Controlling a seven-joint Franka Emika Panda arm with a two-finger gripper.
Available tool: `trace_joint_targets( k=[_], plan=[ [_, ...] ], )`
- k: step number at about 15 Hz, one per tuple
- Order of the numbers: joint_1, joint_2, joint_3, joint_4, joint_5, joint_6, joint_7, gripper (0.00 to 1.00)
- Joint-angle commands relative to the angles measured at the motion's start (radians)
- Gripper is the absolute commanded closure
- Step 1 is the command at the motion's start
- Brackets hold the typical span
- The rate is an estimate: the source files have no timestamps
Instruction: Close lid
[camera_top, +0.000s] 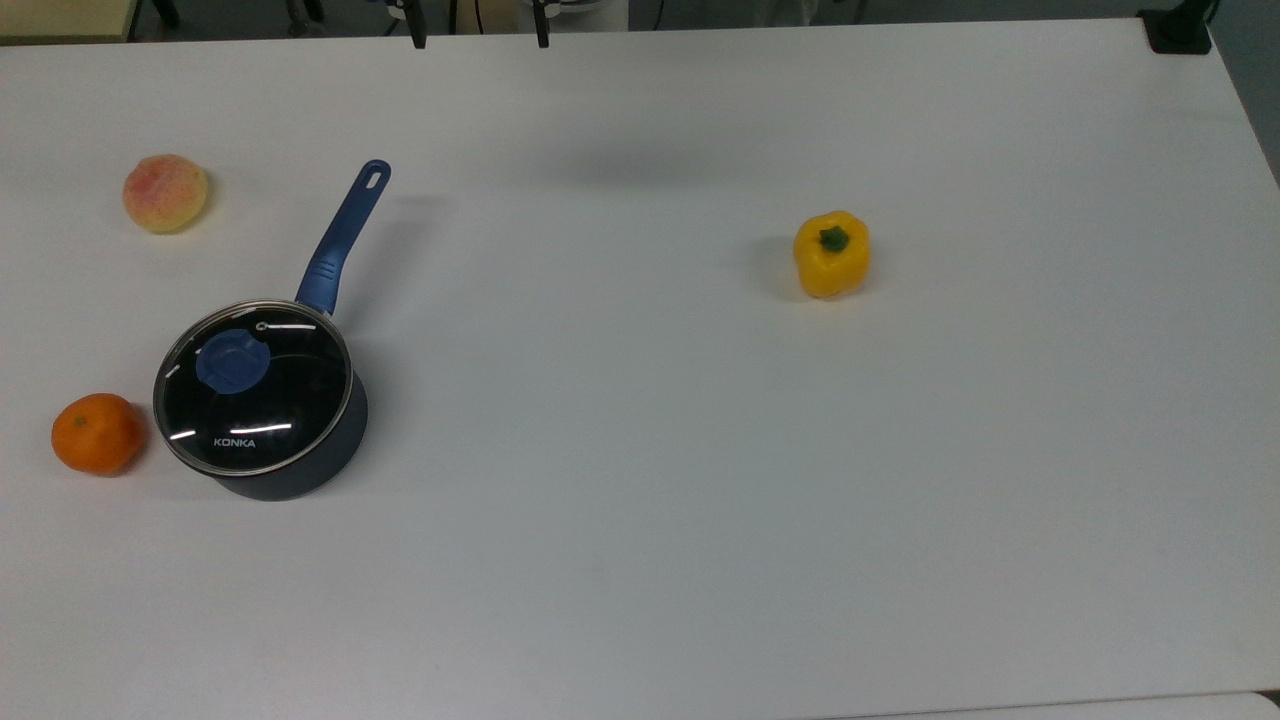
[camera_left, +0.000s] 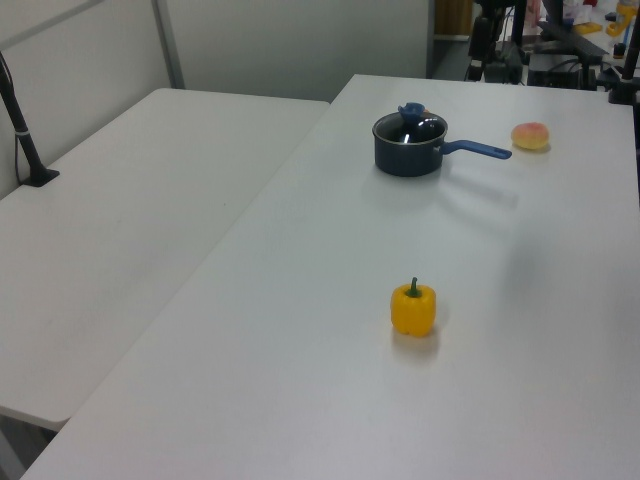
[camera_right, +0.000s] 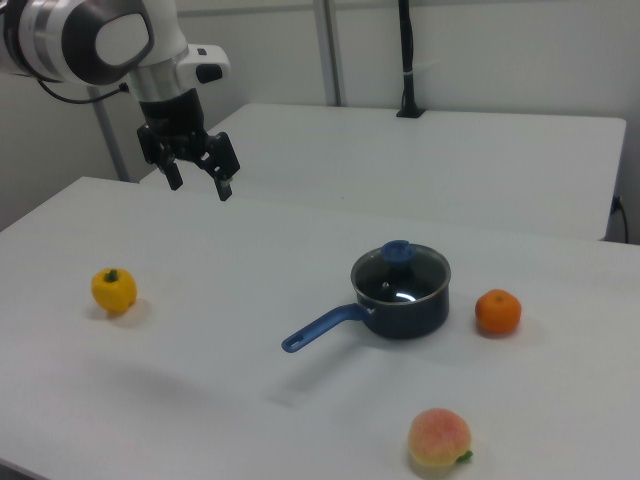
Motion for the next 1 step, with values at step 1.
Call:
trace_joint_targets(
  k=[1],
  plan=[
    [0.008,-0.010,0.004,-0.002,0.002,0.000,0.027,0.00]
  ],
)
